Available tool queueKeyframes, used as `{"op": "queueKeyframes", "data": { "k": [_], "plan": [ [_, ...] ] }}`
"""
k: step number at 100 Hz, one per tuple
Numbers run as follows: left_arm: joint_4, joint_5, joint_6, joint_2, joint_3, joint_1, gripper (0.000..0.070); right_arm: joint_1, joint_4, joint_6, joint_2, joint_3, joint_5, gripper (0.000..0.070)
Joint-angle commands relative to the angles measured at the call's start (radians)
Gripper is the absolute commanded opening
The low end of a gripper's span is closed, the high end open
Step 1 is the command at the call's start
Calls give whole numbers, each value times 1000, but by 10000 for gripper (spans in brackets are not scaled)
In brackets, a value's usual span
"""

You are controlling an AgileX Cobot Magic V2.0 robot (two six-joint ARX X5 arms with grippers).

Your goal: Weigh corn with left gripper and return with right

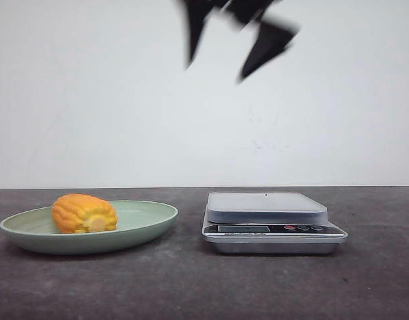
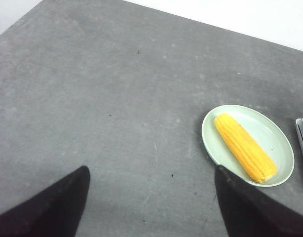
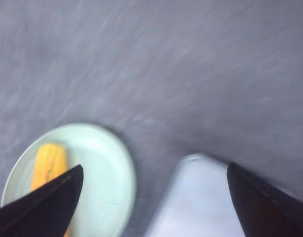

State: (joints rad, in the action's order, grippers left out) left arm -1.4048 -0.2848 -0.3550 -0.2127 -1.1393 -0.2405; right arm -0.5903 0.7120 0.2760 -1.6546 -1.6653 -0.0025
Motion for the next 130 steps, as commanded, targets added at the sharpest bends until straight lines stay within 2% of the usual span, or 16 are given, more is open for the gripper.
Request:
{"op": "queueKeyframes", "data": {
  "k": [1,6,16,25,34,43,53,69,77,98,104,110,112,113,118,130],
  "plan": [
    [14,-2,11,1,-10,-2,474,35,39,-74,94,-26,2,585],
    [14,-2,14,1,-10,-2,474,82,83,-85,173,-26,-5,583],
    [14,-2,24,1,-9,-2,474,185,207,-103,343,-26,-73,579],
    [13,-2,27,1,-10,-2,474,256,312,-122,484,-25,-79,579],
    [14,-2,27,1,-9,-2,474,296,401,-147,629,-24,-42,580],
    [24,-1,26,1,-7,-2,474,300,476,-146,758,-16,29,580],
    [45,4,26,1,1,-2,474,300,564,-80,914,14,46,580],
    [95,78,17,1,40,-2,474,310,592,-42,1149,129,68,580],
    [113,84,18,1,67,-2,474,316,590,-38,1266,217,92,579],
    [166,95,19,1,153,-2,457,334,590,-36,1452,467,26,573],
    [185,106,22,1,171,-2,369,344,577,-37,1482,530,27,510],
    [217,113,29,1,186,-2,232,351,549,-37,1498,576,28,378],
    [228,115,30,1,189,-2,180,354,533,-40,1503,595,28,292],
    [233,117,30,1,191,-2,154,354,530,-41,1503,598,28,274],
    [265,131,42,1,196,-2,0,358,498,-42,1507,633,28,3],
    [351,144,59,1,199,-2,4,358,414,-44,1507,693,27,15]
  ]
}}
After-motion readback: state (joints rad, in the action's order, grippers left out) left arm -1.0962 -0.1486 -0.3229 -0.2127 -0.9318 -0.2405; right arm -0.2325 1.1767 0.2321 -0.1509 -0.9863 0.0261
